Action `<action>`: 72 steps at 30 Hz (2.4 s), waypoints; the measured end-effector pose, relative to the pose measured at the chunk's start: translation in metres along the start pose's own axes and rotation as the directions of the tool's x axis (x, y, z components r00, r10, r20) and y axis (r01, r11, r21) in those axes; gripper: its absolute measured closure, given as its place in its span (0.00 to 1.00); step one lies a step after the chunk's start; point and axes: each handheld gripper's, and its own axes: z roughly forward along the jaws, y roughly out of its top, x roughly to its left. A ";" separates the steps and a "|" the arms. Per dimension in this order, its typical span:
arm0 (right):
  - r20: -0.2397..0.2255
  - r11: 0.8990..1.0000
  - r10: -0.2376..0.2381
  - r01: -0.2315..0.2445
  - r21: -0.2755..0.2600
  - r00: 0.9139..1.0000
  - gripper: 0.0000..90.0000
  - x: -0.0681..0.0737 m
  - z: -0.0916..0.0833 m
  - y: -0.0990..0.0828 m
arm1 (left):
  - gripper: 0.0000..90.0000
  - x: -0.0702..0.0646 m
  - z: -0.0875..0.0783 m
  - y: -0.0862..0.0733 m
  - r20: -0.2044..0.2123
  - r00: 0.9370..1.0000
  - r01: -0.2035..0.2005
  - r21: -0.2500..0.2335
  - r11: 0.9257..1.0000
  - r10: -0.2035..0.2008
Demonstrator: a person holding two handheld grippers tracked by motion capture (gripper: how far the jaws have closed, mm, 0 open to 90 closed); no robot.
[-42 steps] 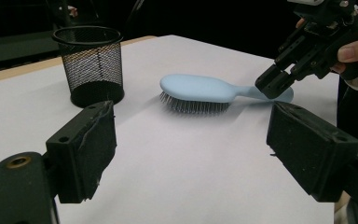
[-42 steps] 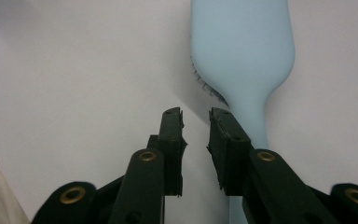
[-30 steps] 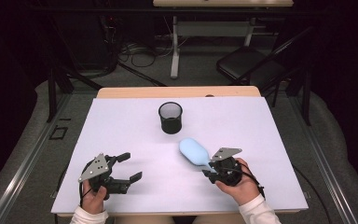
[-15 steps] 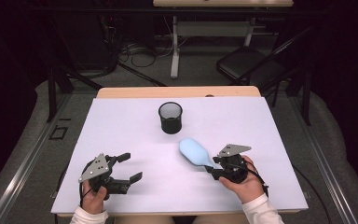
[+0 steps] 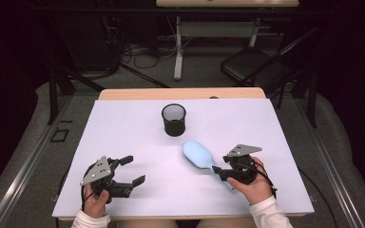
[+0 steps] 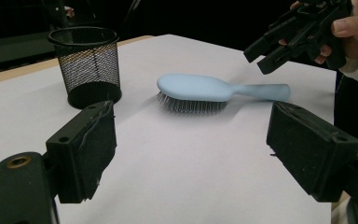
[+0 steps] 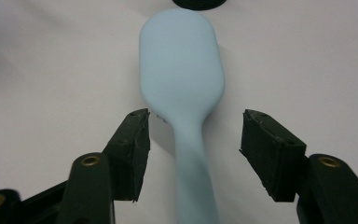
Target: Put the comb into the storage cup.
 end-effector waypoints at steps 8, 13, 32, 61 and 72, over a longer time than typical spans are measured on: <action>-0.001 1.000 0.020 -0.020 -0.005 1.000 0.32 -0.008 0.002 -0.001 | 0.17 0.000 0.000 0.000 -0.004 1.000 0.001 0.000 1.000 -0.001; 0.008 1.000 0.025 -0.025 -0.008 1.000 0.24 -0.008 0.003 -0.001 | 0.17 0.000 0.000 0.000 -0.002 1.000 0.001 0.001 1.000 -0.001; 0.053 0.999 0.035 -0.035 0.007 0.998 0.00 -0.007 0.008 -0.002 | 0.17 0.000 0.000 -0.001 -0.003 1.000 0.011 0.000 1.000 -0.011; 0.030 0.991 -0.067 0.063 0.116 0.997 0.00 0.001 0.019 0.008 | 0.17 0.000 0.001 -0.001 0.002 1.000 0.009 0.003 1.000 -0.009; -0.014 0.972 -0.089 0.090 0.215 0.996 0.00 -0.004 0.030 0.016 | 0.17 0.000 0.002 -0.001 0.004 1.000 0.007 0.003 1.000 -0.007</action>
